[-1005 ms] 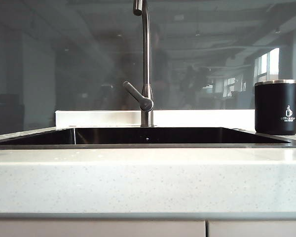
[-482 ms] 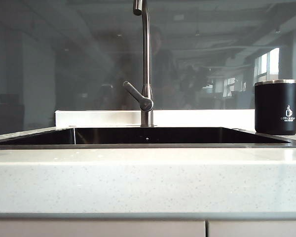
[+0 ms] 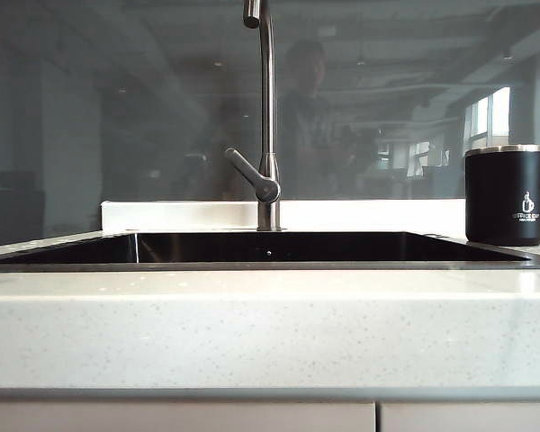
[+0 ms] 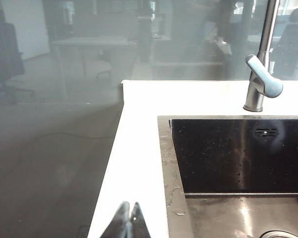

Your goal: Pick up the mug next to the sink, go to the faucet to get some water, pour the water into the sink, and finally put the mug back to its place.

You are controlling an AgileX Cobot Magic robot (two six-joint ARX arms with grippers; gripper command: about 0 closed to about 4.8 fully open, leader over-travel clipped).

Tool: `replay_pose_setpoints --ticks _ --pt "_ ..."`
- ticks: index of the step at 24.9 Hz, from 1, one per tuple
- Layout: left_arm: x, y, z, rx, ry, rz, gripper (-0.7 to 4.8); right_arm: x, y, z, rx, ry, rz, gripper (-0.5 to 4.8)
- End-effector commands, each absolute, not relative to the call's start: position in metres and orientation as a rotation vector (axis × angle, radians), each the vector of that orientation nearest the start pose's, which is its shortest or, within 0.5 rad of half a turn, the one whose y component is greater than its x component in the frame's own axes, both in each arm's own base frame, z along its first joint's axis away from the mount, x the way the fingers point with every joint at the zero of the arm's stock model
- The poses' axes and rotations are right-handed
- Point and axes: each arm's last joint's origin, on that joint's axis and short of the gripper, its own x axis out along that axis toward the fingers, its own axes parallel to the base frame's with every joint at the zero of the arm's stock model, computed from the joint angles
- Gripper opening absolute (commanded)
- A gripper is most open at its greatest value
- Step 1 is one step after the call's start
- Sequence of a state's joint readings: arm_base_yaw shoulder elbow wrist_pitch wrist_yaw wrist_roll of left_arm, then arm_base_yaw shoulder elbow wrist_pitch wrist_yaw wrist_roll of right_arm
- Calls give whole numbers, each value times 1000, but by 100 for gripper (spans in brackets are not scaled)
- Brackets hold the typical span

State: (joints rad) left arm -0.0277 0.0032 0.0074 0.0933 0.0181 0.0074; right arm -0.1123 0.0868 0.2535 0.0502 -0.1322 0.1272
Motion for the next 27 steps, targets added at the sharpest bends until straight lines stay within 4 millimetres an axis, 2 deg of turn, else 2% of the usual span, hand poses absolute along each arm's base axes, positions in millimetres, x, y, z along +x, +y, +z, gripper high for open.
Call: replay_pose_setpoints --ticks 1,5,9,13,22,27 --pt "97 -3 177 11 -111 -49 -6 86 -6 224 85 -273 32 -1" --pt "97 -3 177 11 -111 -49 -6 91 -7 197 96 -244 3 -1" --pt "97 -3 177 11 -111 -49 -6 94 -9 188 97 -212 -49 -1" --pt "97 -3 177 11 -111 -49 -6 95 -5 186 40 -209 -75 -1" --pt "97 -3 177 11 -111 -49 -6 94 -1 188 1 -226 77 -1" --pt "97 -3 177 11 -111 -49 -6 94 -2 188 20 -228 1 -1"
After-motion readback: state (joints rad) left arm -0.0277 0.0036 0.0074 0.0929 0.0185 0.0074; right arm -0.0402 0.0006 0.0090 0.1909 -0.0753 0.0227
